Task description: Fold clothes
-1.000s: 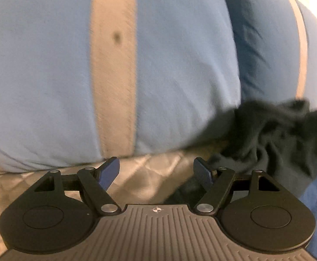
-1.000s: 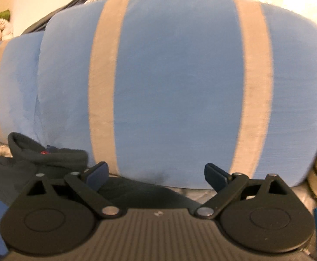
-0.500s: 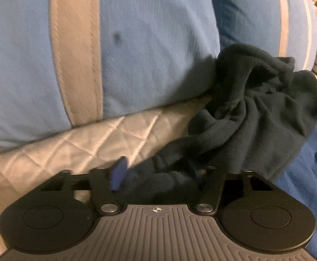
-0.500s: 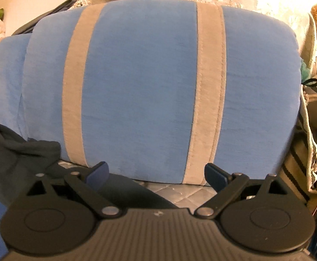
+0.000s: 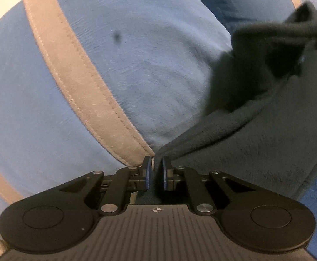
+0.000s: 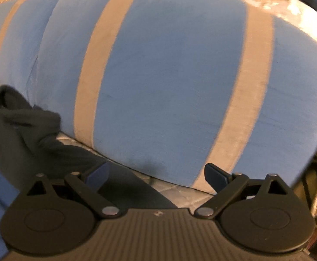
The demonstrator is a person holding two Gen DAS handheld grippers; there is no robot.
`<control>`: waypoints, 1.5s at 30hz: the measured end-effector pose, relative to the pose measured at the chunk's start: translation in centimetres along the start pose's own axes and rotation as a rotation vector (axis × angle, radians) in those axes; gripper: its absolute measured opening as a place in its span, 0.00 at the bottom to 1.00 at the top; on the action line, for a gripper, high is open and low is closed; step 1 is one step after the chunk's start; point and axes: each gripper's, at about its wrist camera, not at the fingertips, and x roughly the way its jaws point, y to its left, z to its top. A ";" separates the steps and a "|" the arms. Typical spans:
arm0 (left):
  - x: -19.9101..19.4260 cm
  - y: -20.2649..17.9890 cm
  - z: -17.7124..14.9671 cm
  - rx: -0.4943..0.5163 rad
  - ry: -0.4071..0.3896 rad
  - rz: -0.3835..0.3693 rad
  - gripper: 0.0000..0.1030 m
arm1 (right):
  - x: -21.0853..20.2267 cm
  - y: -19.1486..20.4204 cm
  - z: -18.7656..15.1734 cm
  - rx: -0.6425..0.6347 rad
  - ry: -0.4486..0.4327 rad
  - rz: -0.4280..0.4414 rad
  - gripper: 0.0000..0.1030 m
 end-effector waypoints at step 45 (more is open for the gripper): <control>-6.9 10.3 -1.7 -0.493 -0.068 -0.056 0.73 | 0.6 2.5 1.3 -0.026 0.141 -0.025 1.00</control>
